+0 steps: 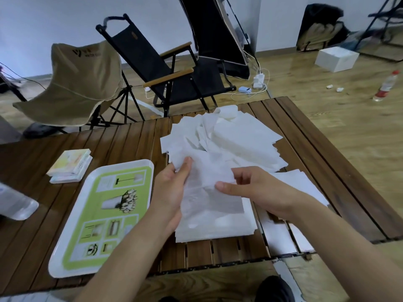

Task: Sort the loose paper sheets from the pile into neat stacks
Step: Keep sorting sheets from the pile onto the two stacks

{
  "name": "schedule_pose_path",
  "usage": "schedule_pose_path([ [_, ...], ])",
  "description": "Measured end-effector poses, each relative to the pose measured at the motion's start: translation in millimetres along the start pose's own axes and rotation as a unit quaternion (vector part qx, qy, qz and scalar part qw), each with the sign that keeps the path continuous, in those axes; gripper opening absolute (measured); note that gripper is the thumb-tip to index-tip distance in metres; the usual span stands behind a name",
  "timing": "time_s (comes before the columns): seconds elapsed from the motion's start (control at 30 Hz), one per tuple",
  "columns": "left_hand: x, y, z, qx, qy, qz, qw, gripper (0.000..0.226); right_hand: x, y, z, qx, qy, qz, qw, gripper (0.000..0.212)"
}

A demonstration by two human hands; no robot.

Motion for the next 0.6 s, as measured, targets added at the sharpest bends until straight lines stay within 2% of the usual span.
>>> schedule_pose_path([
  [0.1, 0, 3, -3, 0.035, -0.008, -0.028, 0.999, 0.028, 1, 1, 3, -0.011, 0.003, -0.010, 1.000, 0.020],
  [0.13, 1, 4, -4, 0.047, -0.012, -0.042, 0.998, 0.033, 2, 0, 2, 0.000, 0.008, -0.008, 1.000, 0.023],
  [0.23, 2, 10, -5, 0.046, -0.025, -0.133, 0.990, 0.074, 8, 3, -2, 0.074, 0.015, 0.002, 0.997, 0.037],
  [0.27, 1, 12, -5, 0.031, -0.042, -0.168, 0.984, 0.073, 8, 3, -2, 0.099, 0.014, -0.002, 0.995, 0.037],
  [0.33, 0, 14, -4, -0.010, -0.083, -0.213, 0.973, 0.055, 11, 7, -3, 0.131, 0.020, -0.007, 0.991, 0.037],
  [0.43, -2, 17, -4, -0.010, -0.144, -0.273, 0.951, 0.022, 12, 11, -3, 0.140, 0.037, 0.022, 0.989, 0.051],
  [0.6, -6, 22, -12, 0.034, -0.188, -0.347, 0.918, 0.009, 9, 12, 1, 0.177, 0.053, 0.047, 0.982, 0.034],
])
Point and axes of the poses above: each hand's wrist, its own z-axis away from the middle knuckle, its own y-axis out of the back of the hand, x = y × z, the point moved 1 cm from there along -z, towards the middle knuckle, and after that the axes turned 15 degrees about y, right-handed, at the moved point
